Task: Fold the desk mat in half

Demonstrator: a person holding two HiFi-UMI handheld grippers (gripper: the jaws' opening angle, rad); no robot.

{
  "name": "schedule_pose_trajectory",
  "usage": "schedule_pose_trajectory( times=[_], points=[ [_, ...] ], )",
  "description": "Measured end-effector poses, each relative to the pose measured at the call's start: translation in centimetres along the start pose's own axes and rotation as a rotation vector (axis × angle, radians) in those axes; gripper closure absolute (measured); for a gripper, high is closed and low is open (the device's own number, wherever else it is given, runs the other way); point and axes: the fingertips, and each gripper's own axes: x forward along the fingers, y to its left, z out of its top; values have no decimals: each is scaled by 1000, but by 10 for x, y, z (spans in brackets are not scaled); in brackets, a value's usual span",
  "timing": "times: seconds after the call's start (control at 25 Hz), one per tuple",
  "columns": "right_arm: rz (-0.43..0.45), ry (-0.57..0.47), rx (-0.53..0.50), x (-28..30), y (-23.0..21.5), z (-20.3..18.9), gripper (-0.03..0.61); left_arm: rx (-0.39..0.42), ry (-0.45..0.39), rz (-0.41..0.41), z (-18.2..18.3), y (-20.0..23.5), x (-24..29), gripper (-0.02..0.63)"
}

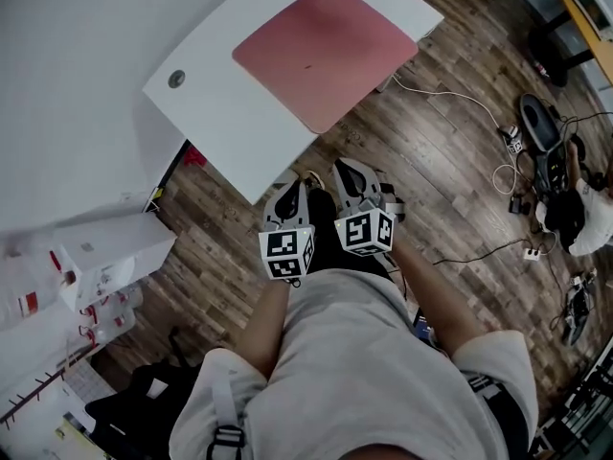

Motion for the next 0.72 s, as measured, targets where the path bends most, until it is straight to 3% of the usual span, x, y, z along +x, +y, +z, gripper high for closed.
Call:
schedule_pose_trajectory(
  times=[0.48,0.6,0.72],
  points=[
    [88,127,-296,82,16,-52,534,-49,112,23,-31,48,53,601],
    [120,172,-390,104,21,-69,455,-54,138,20,-38,54,62,601],
    [138,213,-462,120,21,-87,440,-66,159,25,-44,59,67,601]
  ],
)
